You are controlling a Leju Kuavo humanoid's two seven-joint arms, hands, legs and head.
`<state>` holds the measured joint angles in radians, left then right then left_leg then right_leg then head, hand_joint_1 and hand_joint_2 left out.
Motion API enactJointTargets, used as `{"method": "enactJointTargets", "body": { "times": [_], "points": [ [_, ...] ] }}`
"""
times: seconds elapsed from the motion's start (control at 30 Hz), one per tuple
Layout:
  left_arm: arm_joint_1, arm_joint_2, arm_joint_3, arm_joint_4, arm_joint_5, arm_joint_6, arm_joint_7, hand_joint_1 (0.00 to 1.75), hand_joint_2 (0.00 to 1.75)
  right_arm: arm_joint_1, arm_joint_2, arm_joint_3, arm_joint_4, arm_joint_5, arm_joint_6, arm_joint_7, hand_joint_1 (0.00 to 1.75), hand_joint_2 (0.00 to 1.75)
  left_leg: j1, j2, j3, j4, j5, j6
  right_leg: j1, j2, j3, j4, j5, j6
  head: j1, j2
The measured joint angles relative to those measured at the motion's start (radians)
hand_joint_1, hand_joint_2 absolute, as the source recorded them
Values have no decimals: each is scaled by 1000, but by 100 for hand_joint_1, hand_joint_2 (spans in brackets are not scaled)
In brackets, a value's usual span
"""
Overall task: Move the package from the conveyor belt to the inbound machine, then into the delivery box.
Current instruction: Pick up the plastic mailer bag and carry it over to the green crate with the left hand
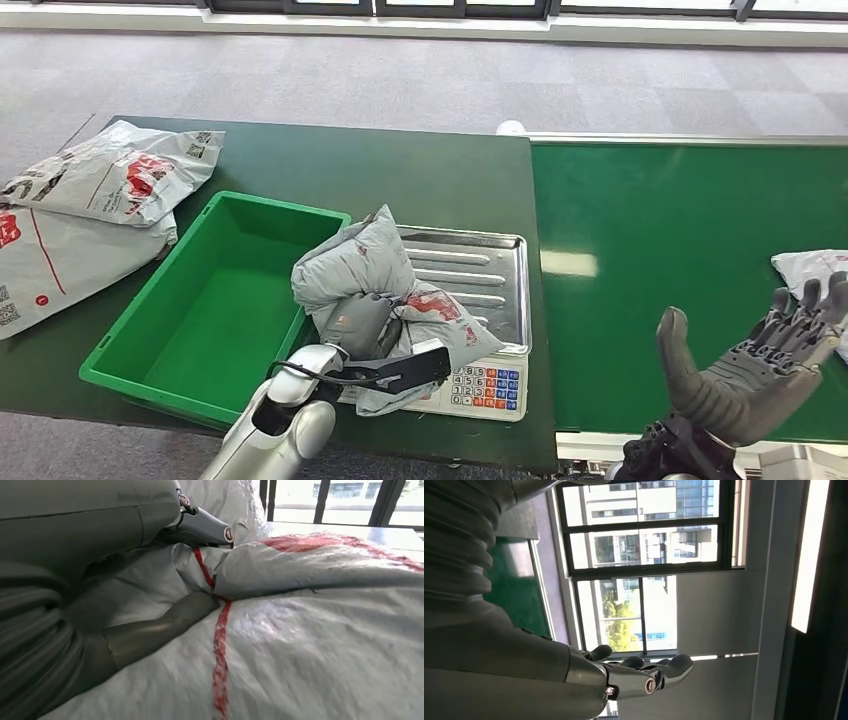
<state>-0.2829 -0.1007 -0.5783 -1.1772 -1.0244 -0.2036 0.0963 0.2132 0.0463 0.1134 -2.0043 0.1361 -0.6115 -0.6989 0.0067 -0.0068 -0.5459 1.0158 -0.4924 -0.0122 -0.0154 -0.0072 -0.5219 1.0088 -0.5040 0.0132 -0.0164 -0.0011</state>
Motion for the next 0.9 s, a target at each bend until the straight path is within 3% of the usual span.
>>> {"method": "enactJointTargets", "body": {
  "times": [0.6,0.77,0.9],
  "points": [
    [-47,-7,2,63,-3,6,-1,175,175,-5,-23,13,0,-7,-6,0,0,175,0,0,12,-1,-5,-1,1,0,11,0,-6,-2,0,0],
    [-23,-5,39,23,97,106,-50,175,175,-3,-31,13,-3,-18,-9,0,0,175,0,1,11,0,-5,-2,1,2,9,0,-5,-2,0,0],
    [35,11,97,-119,233,225,-121,175,175,11,-41,13,-20,-24,-16,-1,0,175,0,3,7,0,1,-5,2,7,-4,1,1,-4,0,0]
  ]
}}
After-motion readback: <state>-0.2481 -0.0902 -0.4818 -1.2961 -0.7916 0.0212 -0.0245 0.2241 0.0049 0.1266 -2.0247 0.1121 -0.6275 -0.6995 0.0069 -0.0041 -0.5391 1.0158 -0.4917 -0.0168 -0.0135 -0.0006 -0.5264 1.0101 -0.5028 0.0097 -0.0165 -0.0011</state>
